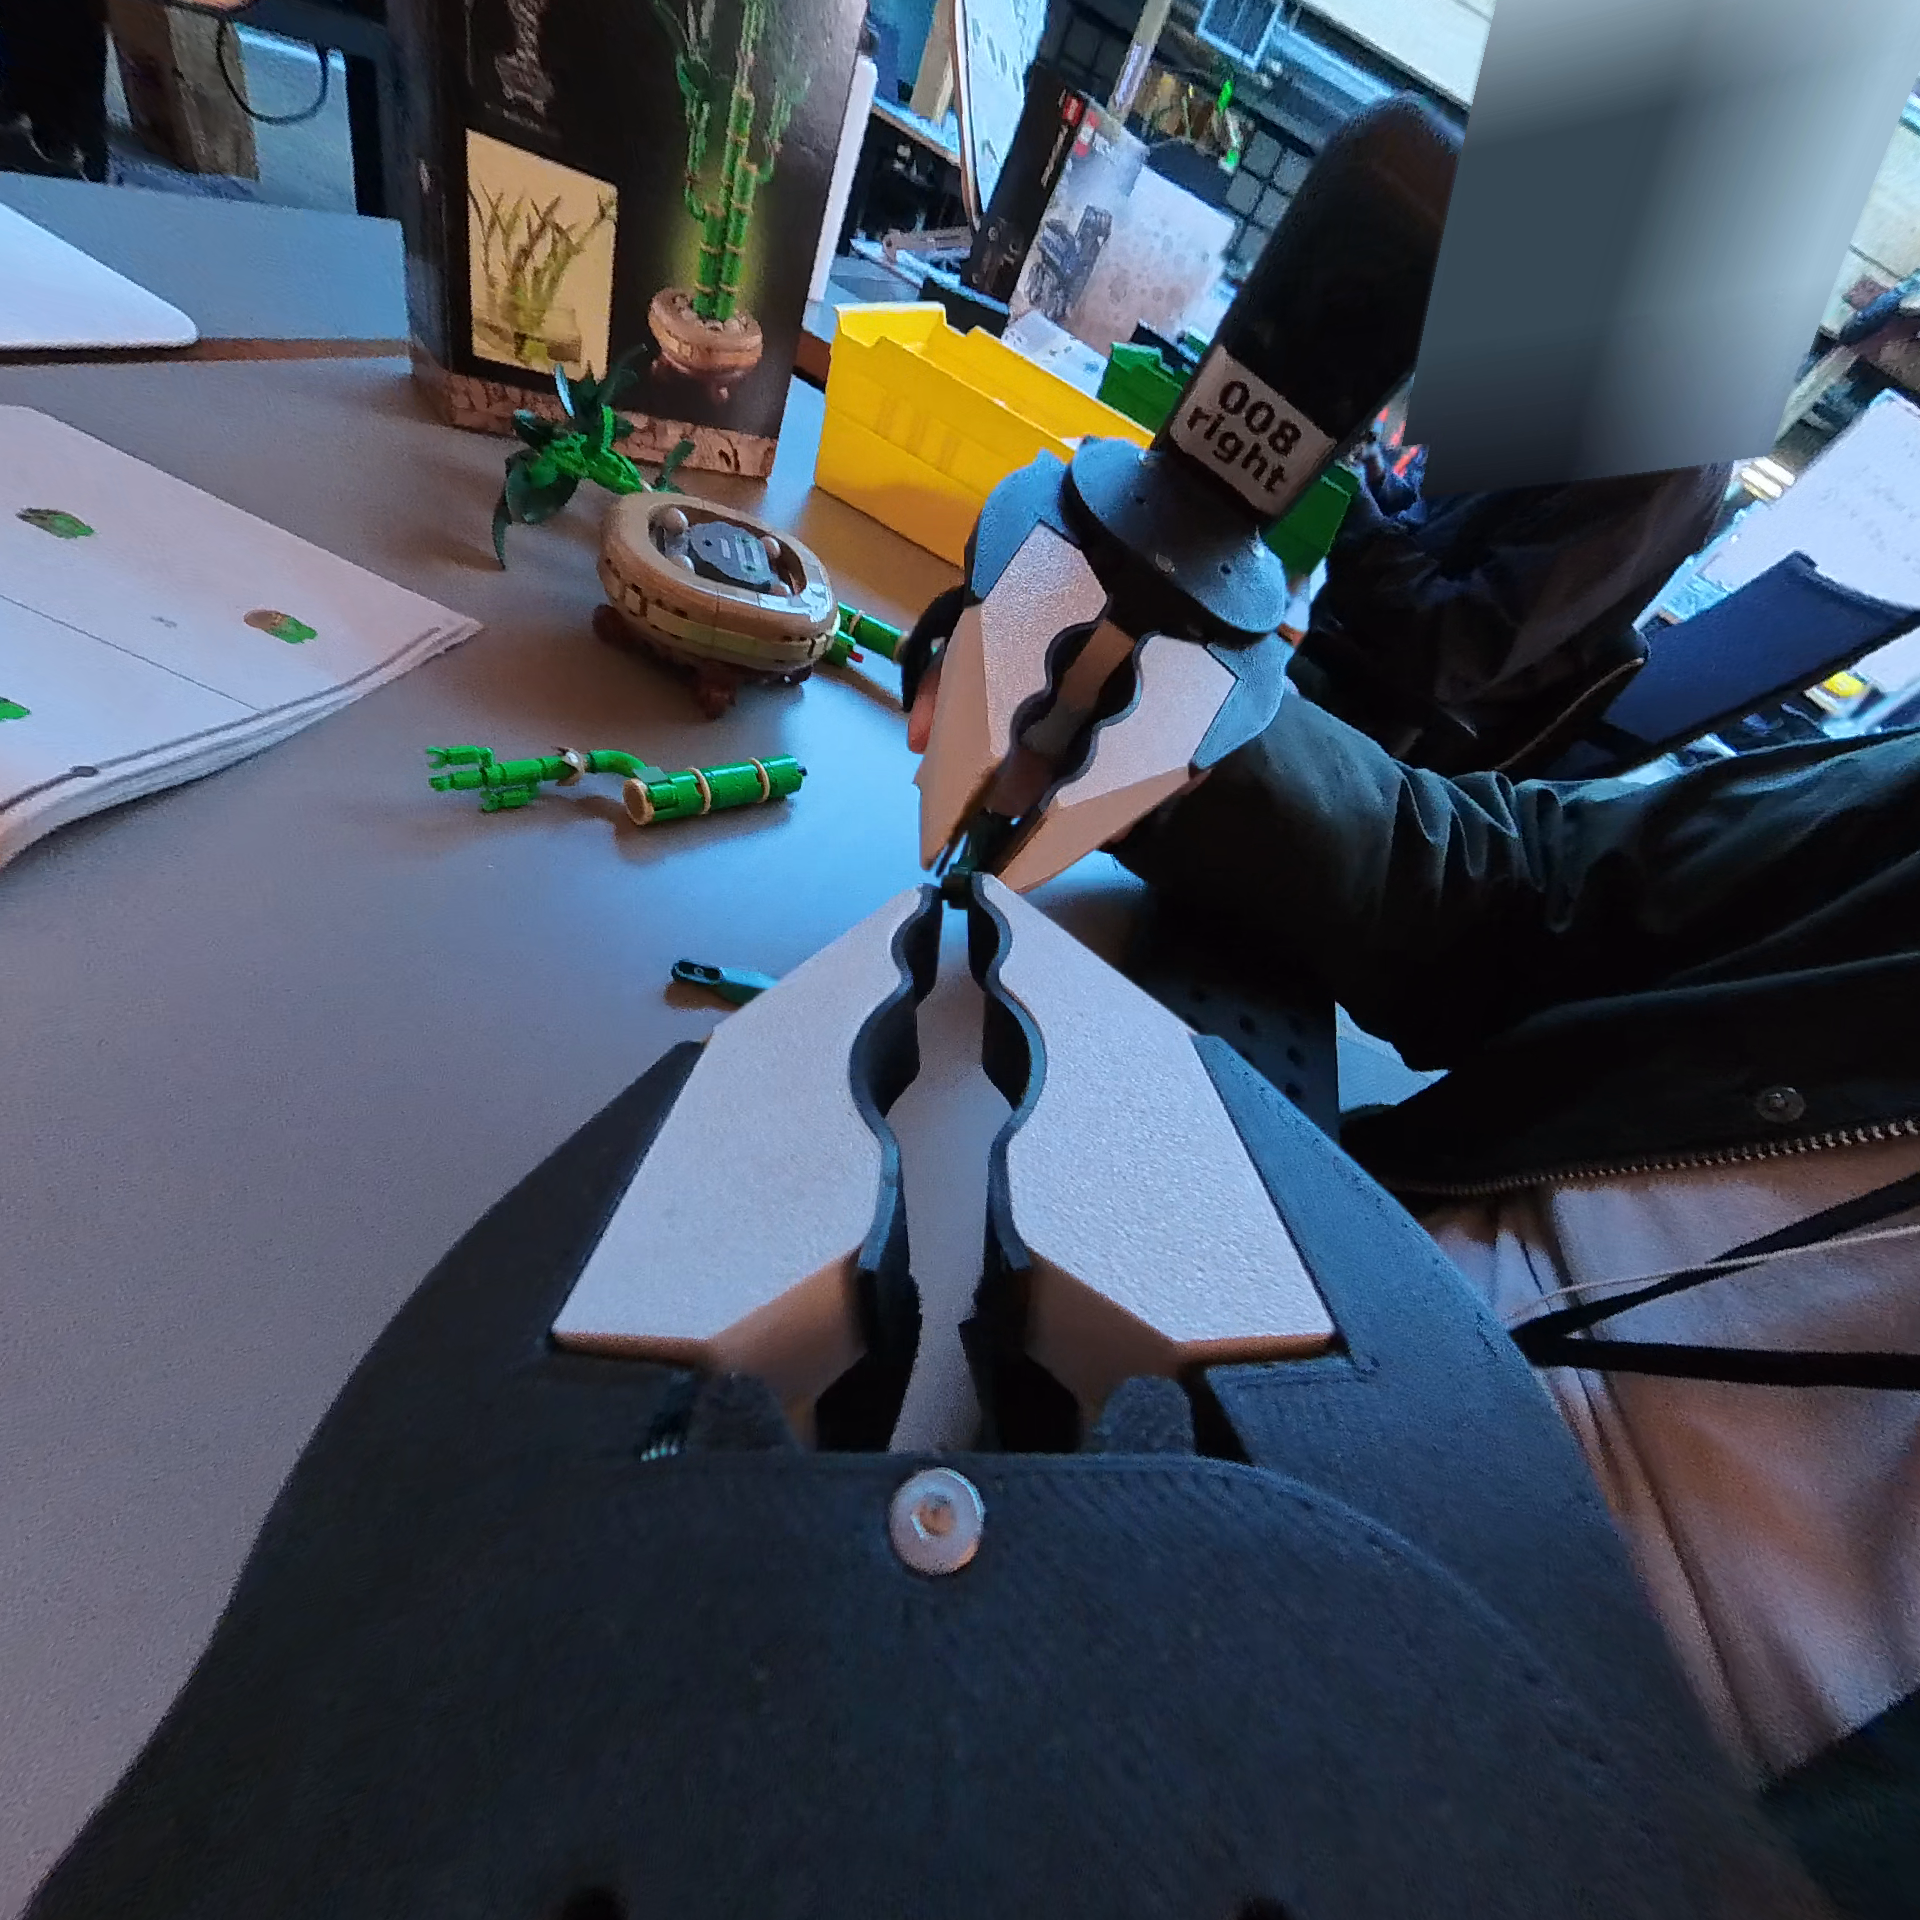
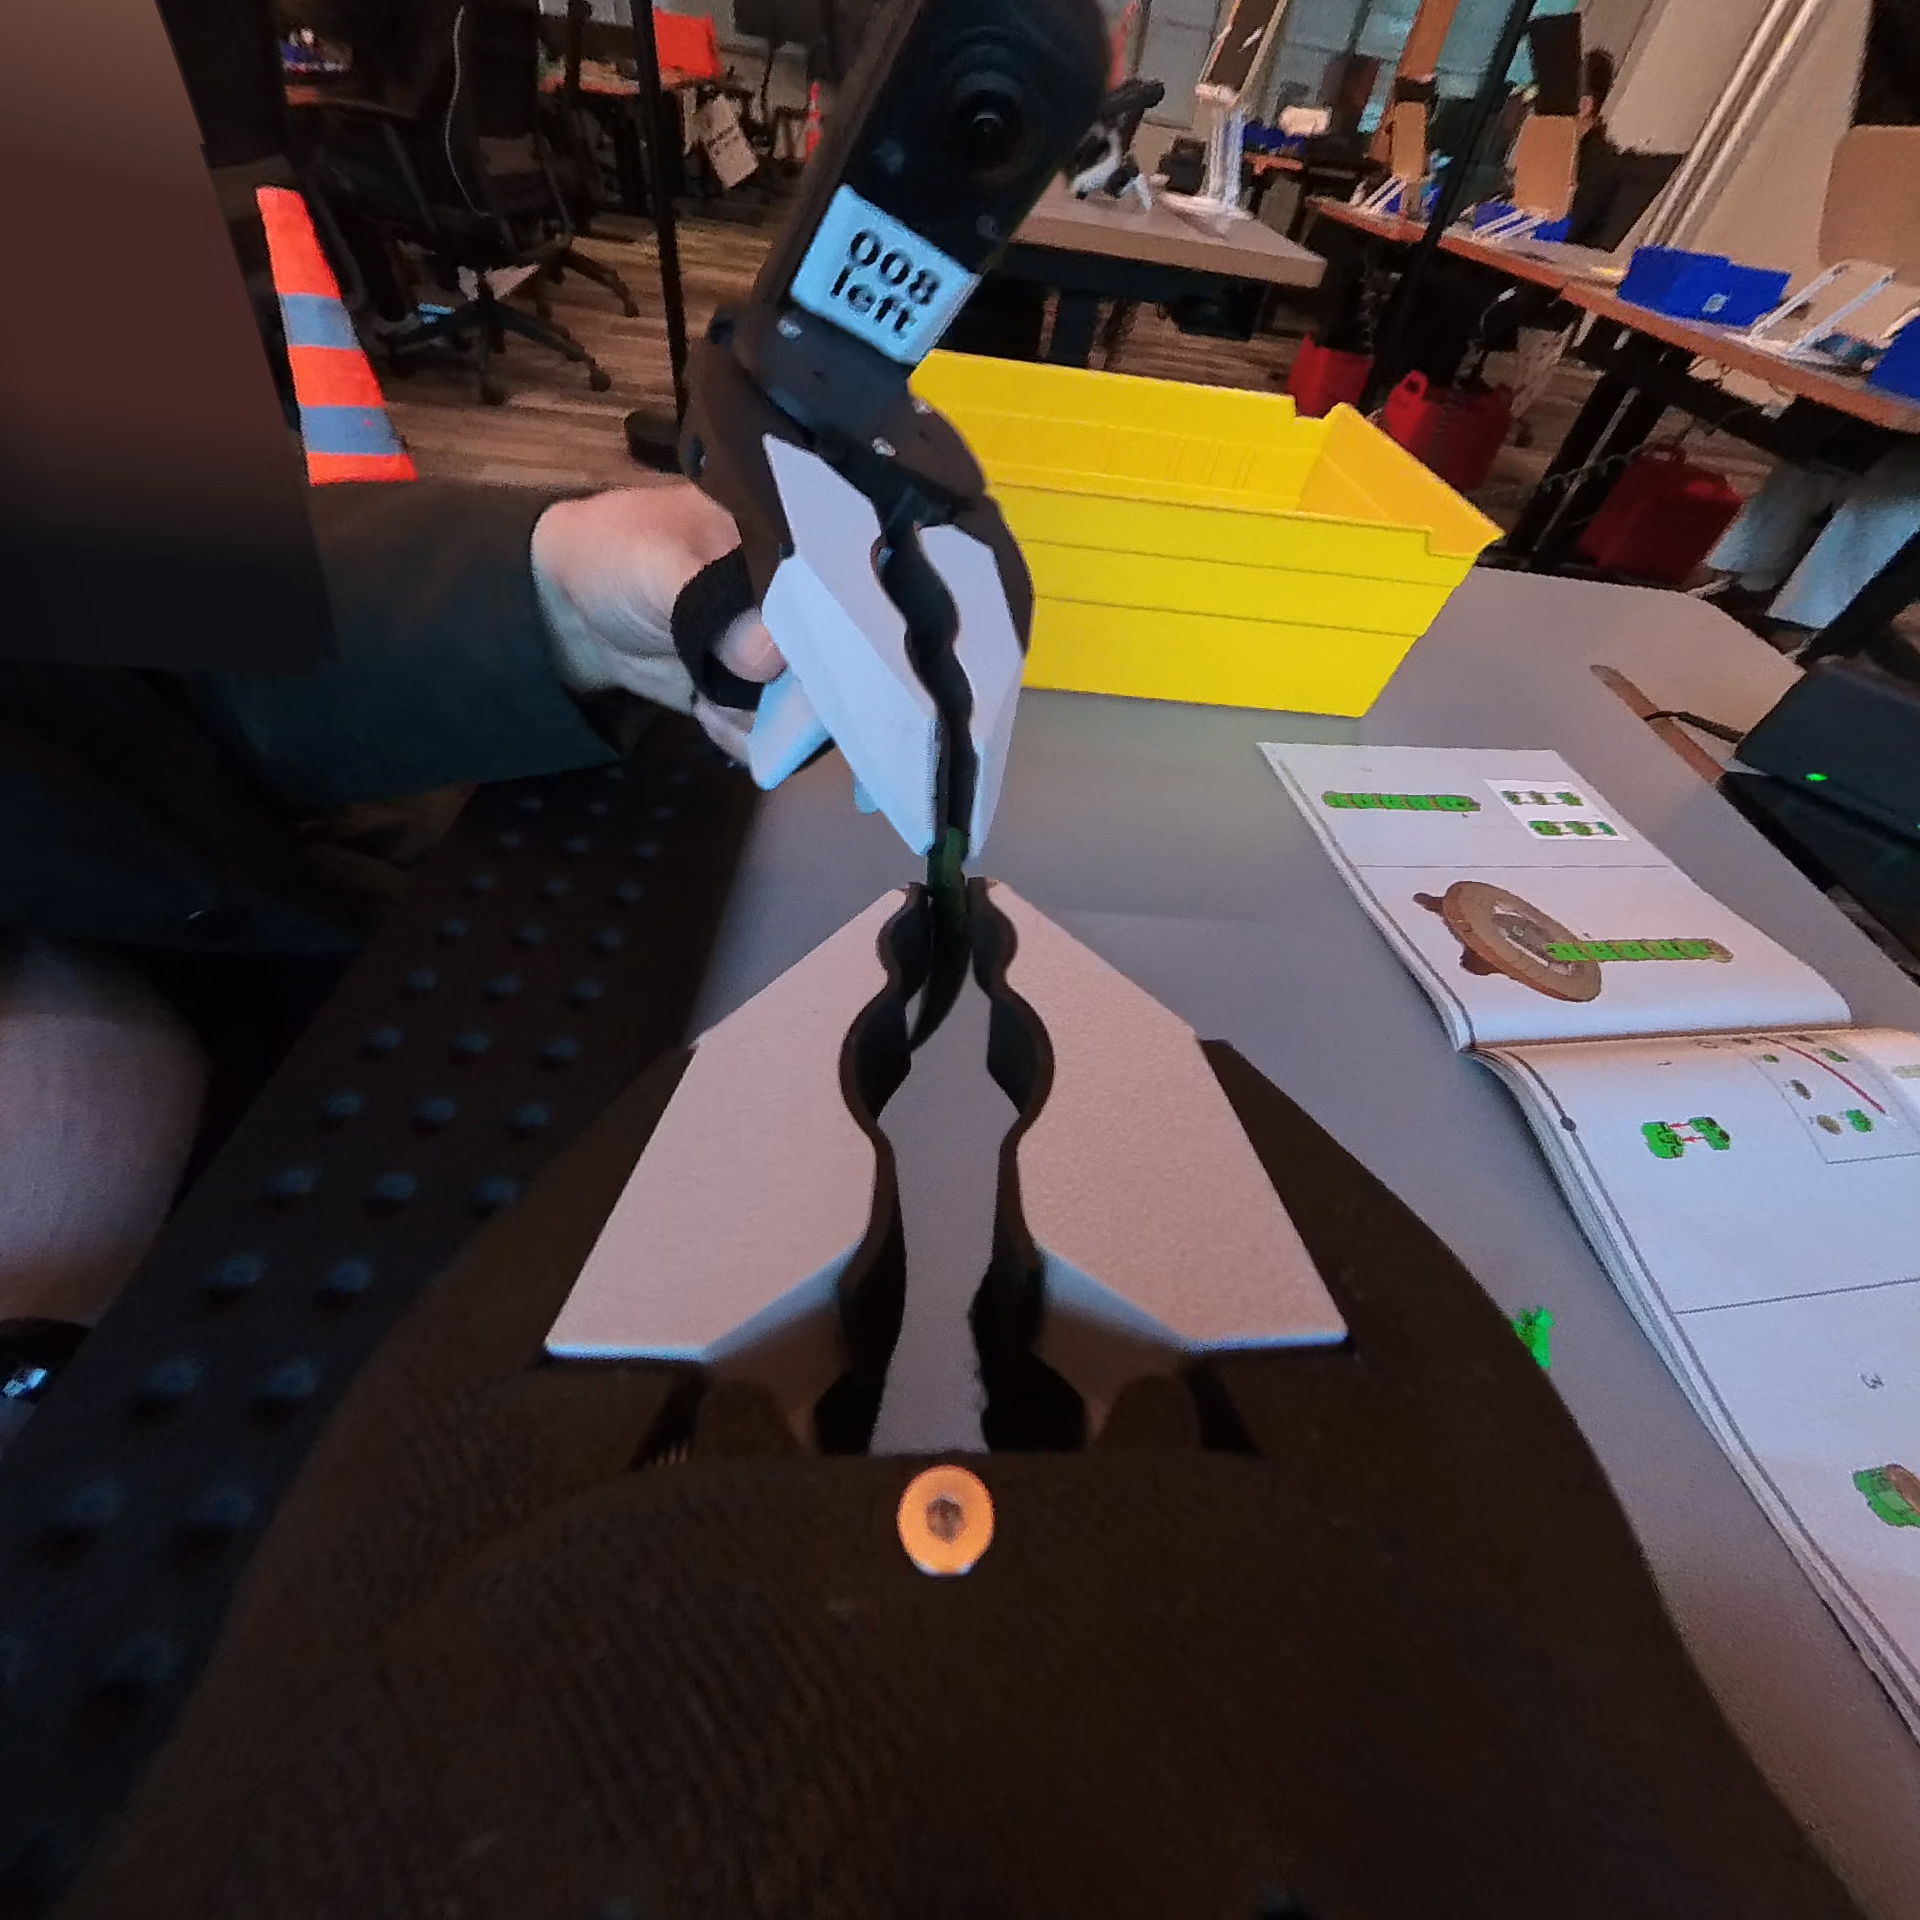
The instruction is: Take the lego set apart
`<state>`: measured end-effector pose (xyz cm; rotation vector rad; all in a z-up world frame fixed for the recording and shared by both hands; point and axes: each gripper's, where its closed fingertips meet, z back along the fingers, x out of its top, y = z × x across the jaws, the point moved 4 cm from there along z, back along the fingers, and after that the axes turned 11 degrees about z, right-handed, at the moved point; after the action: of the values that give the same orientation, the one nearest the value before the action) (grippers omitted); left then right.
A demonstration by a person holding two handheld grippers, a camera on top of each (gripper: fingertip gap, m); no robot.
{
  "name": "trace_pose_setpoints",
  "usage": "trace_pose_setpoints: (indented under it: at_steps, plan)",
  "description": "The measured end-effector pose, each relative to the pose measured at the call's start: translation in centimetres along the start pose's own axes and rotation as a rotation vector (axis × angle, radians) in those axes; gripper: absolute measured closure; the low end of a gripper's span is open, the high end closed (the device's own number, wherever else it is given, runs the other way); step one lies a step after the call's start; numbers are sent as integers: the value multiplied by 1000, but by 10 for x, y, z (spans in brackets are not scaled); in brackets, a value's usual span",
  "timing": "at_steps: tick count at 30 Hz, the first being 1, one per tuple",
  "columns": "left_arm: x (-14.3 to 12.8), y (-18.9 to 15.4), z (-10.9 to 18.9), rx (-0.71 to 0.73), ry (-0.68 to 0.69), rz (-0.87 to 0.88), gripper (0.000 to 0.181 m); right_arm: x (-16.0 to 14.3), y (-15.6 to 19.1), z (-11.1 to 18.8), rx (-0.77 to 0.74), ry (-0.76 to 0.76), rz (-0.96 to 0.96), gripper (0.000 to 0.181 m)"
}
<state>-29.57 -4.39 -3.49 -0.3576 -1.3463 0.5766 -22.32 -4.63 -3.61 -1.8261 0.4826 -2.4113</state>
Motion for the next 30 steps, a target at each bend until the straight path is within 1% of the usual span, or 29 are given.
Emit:
trace_pose_setpoints:
  at_steps: [1,2,3,6,8,9,11,13,15,17,19,20,21,23,26,30]
  plan:
    - [2,1,2,5,-24,7,178,2,-3,2,-27,-15,3,167]
    - [5,2,5,6,-54,29,179,4,-8,5,-61,-29,7,155]
    - [9,4,9,-5,-86,63,179,5,-12,9,-92,-40,9,152]
    - [15,9,22,-32,-159,148,179,10,-24,21,-141,-95,-31,152]
    - [18,9,30,-15,-196,139,179,13,-30,28,-159,-142,-73,152]
    - [20,8,33,3,-214,106,179,14,-33,31,-168,-159,-90,152]
    - [28,-3,41,51,-263,-48,179,15,-35,34,-175,-181,-110,153]
    - [33,-23,47,128,-277,-321,179,17,-35,35,-168,-195,-114,153]
    - [30,-49,48,184,-239,-651,179,18,-32,34,-158,-200,-108,153]
    - [24,-64,47,262,-191,-948,179,20,-29,33,-142,-201,-96,153]
    - [20,-70,46,338,-158,-1179,179,26,-21,32,-89,-229,-76,153]
    - [17,-70,45,366,-129,-1256,179,33,-14,34,-46,-266,-63,154]
    - [14,-68,43,381,-95,-1303,179,39,-10,36,-31,-300,-47,154]
    - [9,-67,40,379,-68,-1325,179,49,-2,38,-35,-334,29,160]
    - [8,-66,38,380,-87,-1325,178,50,9,32,-61,-280,166,167]
    - [7,-64,32,392,-93,-1331,178,46,11,21,-112,-218,232,167]
